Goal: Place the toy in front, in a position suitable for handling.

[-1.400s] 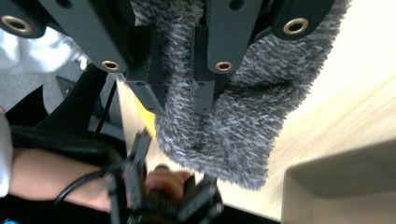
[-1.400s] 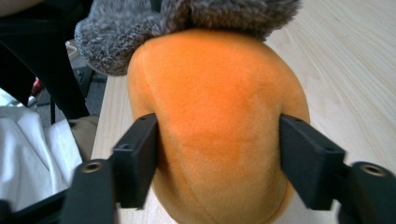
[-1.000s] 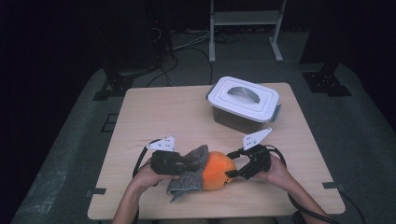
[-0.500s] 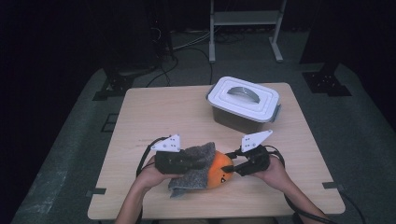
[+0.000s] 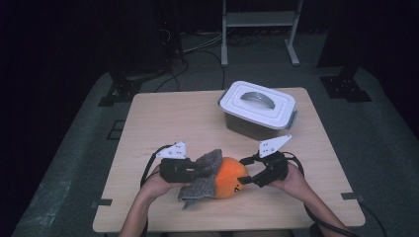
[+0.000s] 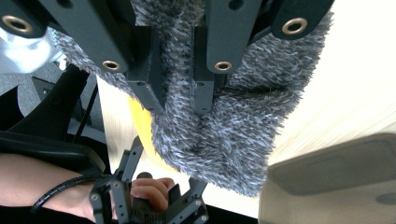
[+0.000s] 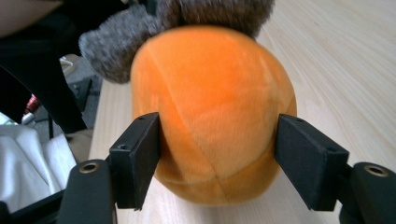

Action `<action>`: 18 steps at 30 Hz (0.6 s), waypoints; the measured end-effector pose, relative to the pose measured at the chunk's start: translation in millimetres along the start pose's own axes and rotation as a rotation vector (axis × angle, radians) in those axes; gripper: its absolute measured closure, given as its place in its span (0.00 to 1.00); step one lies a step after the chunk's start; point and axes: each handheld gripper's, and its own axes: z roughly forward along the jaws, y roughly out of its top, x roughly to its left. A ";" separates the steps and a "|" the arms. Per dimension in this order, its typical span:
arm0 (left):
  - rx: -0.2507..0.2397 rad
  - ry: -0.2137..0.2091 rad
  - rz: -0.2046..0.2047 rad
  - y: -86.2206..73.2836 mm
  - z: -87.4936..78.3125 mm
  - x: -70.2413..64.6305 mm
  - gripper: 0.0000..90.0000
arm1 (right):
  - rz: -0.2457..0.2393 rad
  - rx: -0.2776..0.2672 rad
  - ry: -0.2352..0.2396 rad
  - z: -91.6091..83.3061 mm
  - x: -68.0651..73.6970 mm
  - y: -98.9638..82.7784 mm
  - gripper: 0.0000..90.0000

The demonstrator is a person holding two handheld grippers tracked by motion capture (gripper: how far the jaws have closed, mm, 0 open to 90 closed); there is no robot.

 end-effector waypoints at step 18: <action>-0.005 -0.040 0.059 20.1 12.8 -17.1 0.86 | -0.138 0.036 -0.061 12.9 26.4 11.4 0.61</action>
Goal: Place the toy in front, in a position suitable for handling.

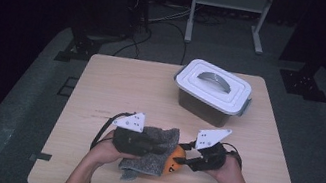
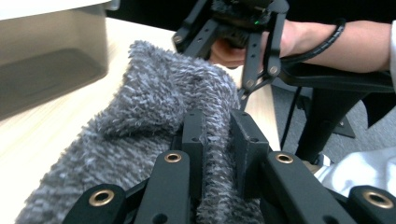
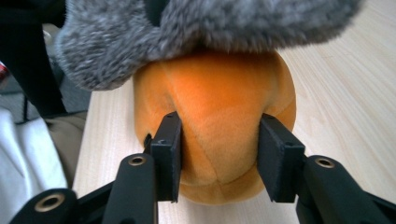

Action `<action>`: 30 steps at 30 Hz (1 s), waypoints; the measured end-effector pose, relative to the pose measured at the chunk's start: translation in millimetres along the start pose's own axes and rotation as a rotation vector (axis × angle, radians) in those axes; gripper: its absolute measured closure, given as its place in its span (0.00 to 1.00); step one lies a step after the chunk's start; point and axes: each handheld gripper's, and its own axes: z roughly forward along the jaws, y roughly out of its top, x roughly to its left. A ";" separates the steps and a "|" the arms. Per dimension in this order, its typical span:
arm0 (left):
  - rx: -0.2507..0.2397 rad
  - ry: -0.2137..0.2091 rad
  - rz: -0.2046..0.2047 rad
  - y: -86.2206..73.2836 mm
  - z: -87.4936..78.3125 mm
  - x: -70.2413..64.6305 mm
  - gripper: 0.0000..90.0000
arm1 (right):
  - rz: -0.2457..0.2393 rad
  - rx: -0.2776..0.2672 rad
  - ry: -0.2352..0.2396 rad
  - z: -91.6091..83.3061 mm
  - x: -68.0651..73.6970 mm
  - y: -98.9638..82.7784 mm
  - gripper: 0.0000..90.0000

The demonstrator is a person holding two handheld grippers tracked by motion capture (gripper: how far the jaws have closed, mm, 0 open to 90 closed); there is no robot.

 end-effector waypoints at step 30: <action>-0.025 0.032 -0.053 -13.7 -11.6 16.1 0.86 | 0.097 -0.047 0.003 -11.8 -16.4 -9.2 0.58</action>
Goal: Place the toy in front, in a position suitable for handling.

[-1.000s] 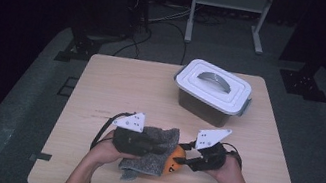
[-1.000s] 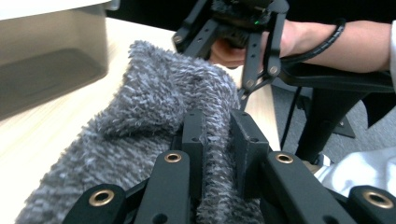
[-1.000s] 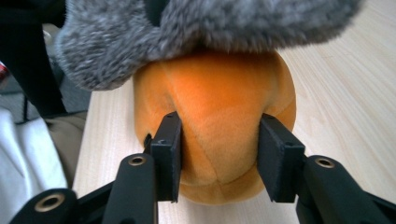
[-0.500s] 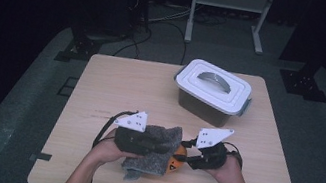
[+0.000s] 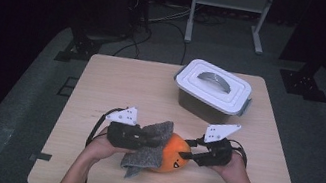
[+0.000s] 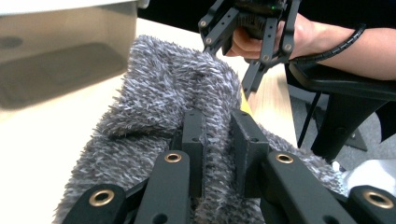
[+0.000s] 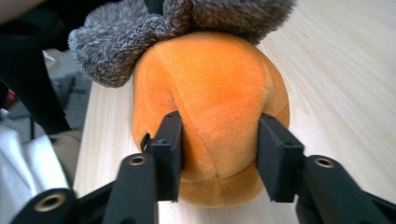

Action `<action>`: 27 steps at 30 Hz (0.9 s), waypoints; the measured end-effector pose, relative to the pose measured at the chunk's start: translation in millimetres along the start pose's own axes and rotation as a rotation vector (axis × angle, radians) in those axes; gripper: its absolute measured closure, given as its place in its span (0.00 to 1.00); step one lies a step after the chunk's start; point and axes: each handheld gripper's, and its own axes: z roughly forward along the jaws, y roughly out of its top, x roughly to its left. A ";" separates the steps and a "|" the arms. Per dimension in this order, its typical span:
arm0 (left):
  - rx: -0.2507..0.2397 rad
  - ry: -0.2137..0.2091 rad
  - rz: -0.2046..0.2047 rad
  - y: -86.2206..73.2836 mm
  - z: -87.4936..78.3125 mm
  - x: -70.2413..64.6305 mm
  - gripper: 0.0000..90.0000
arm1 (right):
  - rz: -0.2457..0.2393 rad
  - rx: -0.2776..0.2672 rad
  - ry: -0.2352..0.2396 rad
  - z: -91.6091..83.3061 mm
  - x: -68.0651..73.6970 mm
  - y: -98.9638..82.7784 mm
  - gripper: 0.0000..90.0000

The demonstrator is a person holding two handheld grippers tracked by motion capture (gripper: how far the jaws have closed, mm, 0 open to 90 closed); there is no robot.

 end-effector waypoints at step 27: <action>-0.006 0.006 0.037 7.6 9.7 -6.0 0.86 | -0.075 -0.043 -0.036 4.2 6.6 4.7 0.55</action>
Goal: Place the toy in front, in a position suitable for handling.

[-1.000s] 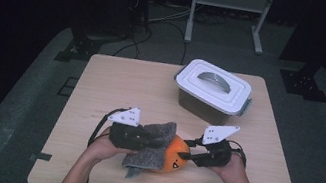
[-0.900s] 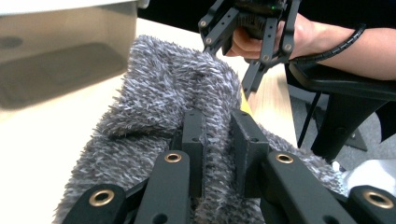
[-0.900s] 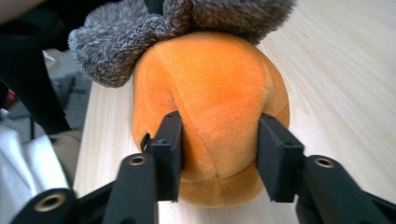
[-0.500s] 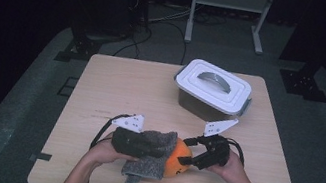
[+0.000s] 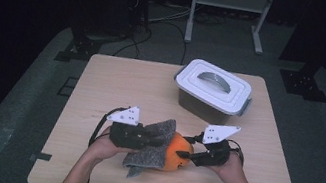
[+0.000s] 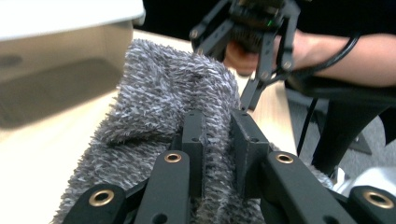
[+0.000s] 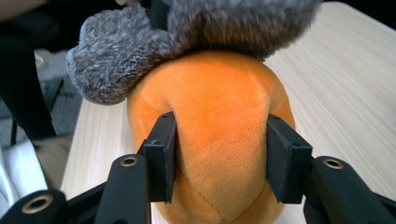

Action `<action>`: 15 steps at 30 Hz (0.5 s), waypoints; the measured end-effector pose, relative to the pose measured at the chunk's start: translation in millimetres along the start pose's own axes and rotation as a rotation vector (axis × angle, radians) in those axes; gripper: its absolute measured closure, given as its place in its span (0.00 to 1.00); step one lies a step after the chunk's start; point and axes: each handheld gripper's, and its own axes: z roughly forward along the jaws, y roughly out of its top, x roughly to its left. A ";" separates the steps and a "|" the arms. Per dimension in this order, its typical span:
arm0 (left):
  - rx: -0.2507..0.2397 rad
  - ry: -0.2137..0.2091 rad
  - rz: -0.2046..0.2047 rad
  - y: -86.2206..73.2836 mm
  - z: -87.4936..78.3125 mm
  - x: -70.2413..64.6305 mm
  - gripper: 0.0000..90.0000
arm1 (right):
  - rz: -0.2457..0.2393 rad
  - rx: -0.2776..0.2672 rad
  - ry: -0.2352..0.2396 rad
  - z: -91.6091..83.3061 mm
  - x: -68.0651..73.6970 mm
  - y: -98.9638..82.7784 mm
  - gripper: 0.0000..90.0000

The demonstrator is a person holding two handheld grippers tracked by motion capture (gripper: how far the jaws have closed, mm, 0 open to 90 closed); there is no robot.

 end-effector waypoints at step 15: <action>0.081 -0.098 -0.032 -15.7 16.0 -2.2 0.85 | 0.233 0.072 0.129 -0.9 -25.2 -16.2 0.21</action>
